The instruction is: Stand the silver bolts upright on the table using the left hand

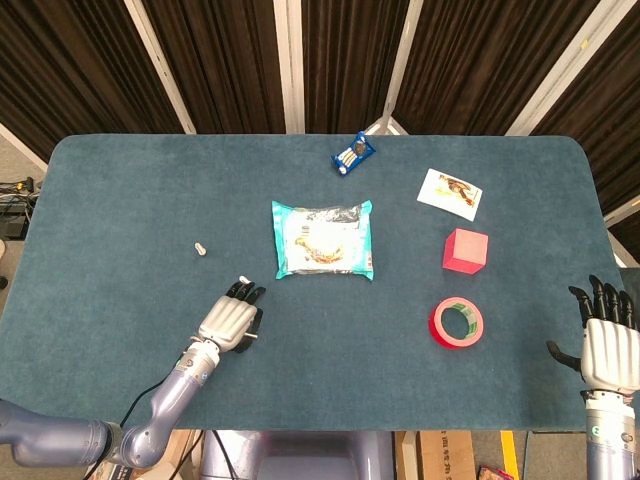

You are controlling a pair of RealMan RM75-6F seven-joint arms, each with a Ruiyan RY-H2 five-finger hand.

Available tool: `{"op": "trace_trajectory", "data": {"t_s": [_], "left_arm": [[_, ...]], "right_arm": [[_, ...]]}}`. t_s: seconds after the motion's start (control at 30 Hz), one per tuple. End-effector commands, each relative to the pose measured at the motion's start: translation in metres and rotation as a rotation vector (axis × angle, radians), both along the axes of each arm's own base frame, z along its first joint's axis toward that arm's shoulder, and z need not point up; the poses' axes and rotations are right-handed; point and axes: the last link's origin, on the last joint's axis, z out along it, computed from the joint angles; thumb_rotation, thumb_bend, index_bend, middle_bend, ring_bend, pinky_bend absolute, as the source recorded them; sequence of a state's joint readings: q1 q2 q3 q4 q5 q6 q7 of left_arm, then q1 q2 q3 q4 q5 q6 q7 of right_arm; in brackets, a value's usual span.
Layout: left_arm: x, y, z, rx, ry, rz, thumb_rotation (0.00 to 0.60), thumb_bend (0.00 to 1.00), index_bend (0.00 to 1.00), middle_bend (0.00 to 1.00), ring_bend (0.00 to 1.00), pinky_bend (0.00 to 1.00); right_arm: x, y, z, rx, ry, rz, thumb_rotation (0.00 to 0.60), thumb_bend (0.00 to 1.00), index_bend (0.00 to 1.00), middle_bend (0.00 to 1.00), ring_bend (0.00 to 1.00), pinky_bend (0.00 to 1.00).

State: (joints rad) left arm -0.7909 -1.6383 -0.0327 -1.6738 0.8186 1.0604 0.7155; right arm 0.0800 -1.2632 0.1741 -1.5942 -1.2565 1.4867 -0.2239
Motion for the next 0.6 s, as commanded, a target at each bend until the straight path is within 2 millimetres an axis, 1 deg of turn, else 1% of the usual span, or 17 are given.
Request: {"op": "trace_trajectory", "data": {"t_s": [0.03,0.6], "left_arm": [[0.0007,-0.0002,-0.0005,0.000,0.000,-0.004,0.600,0.49,0.58,0.07,0.00,0.00],[0.0071,0.0044,0.0063,0.018,-0.056,-0.001,0.600,0.50,0.58,0.07,0.00,0.00]], "right_arm": [[0.0000,0.0001,0.0001,-0.001,0.001,0.000,0.600,0.15,0.22,0.06,0.02,0.00],[0.0011,0.0002,-0.0004,-0.004,-0.001,0.005,0.600,0.15,0.23,0.06,0.02,0.00]]}}
